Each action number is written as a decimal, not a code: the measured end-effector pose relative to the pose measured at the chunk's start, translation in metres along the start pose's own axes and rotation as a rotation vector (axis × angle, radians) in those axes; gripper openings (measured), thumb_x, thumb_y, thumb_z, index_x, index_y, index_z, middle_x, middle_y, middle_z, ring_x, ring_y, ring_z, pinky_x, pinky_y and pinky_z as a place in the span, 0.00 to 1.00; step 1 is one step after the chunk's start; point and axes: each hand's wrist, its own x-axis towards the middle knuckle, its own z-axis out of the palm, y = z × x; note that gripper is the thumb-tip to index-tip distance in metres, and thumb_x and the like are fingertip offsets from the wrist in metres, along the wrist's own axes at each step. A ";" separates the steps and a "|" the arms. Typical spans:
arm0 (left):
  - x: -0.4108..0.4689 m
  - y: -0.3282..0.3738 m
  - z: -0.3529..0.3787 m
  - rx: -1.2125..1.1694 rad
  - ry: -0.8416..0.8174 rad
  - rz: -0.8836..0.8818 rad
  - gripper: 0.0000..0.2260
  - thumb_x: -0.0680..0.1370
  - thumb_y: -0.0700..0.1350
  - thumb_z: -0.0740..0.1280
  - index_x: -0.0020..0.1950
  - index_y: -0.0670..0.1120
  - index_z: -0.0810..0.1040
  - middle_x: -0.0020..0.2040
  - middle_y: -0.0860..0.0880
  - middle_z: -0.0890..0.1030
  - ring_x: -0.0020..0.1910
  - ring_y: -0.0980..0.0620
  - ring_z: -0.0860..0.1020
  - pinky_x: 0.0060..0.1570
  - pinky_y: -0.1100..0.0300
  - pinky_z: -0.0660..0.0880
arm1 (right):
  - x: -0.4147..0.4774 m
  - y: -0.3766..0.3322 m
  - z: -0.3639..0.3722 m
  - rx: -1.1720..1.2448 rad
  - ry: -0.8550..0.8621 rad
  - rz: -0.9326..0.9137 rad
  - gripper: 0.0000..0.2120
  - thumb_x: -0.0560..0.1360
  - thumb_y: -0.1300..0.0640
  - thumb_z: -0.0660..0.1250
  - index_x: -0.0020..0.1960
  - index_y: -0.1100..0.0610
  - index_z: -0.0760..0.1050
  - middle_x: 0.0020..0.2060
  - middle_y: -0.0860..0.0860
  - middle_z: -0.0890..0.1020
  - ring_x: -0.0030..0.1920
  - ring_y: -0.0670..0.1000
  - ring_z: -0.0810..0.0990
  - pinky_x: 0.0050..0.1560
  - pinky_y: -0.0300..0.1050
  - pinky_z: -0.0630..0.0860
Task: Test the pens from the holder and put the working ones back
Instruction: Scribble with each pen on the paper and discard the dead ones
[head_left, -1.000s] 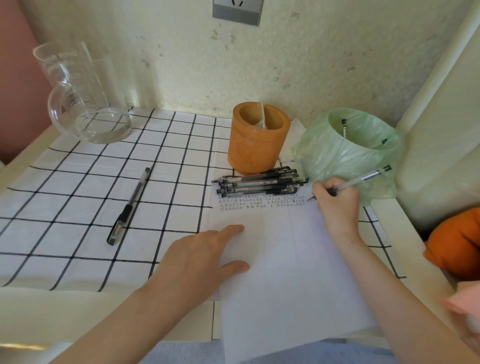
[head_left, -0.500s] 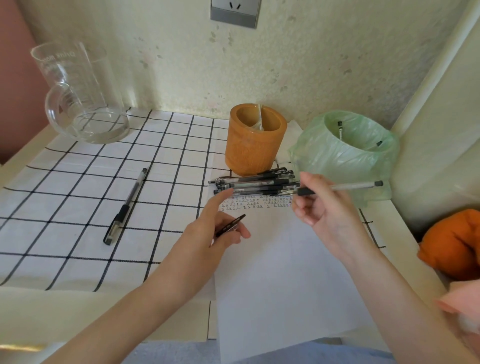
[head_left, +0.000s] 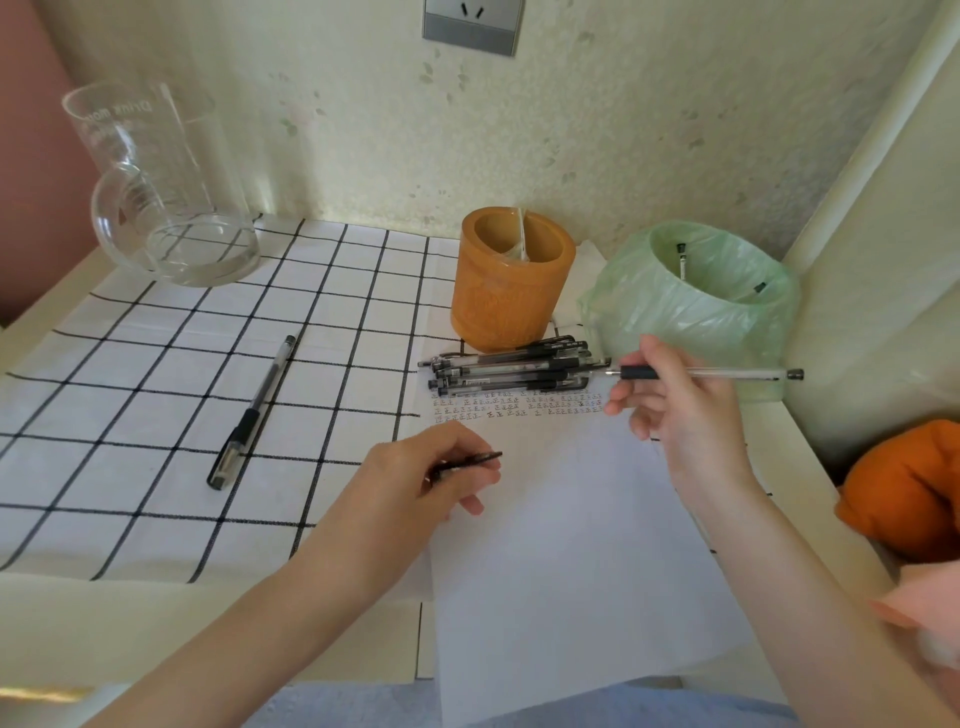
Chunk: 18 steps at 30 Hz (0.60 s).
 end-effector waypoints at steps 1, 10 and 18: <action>-0.001 -0.002 0.001 0.070 -0.009 0.005 0.03 0.76 0.43 0.66 0.46 0.51 0.78 0.40 0.55 0.83 0.37 0.62 0.79 0.37 0.73 0.70 | 0.005 0.003 -0.004 -0.056 0.043 -0.018 0.11 0.77 0.56 0.65 0.40 0.61 0.75 0.23 0.53 0.78 0.24 0.51 0.77 0.20 0.36 0.62; 0.000 -0.015 -0.001 0.402 -0.075 0.014 0.06 0.75 0.49 0.67 0.47 0.61 0.74 0.55 0.62 0.79 0.45 0.63 0.76 0.42 0.76 0.68 | 0.027 0.046 -0.006 -0.285 0.234 -0.134 0.18 0.73 0.61 0.68 0.28 0.58 0.65 0.21 0.53 0.66 0.24 0.49 0.62 0.26 0.39 0.61; 0.001 -0.017 0.000 0.430 -0.075 0.026 0.06 0.75 0.49 0.67 0.51 0.56 0.77 0.57 0.63 0.78 0.45 0.63 0.76 0.43 0.76 0.68 | 0.029 0.052 -0.008 -0.317 0.238 -0.154 0.13 0.69 0.65 0.64 0.31 0.59 0.62 0.28 0.57 0.63 0.32 0.54 0.59 0.31 0.46 0.56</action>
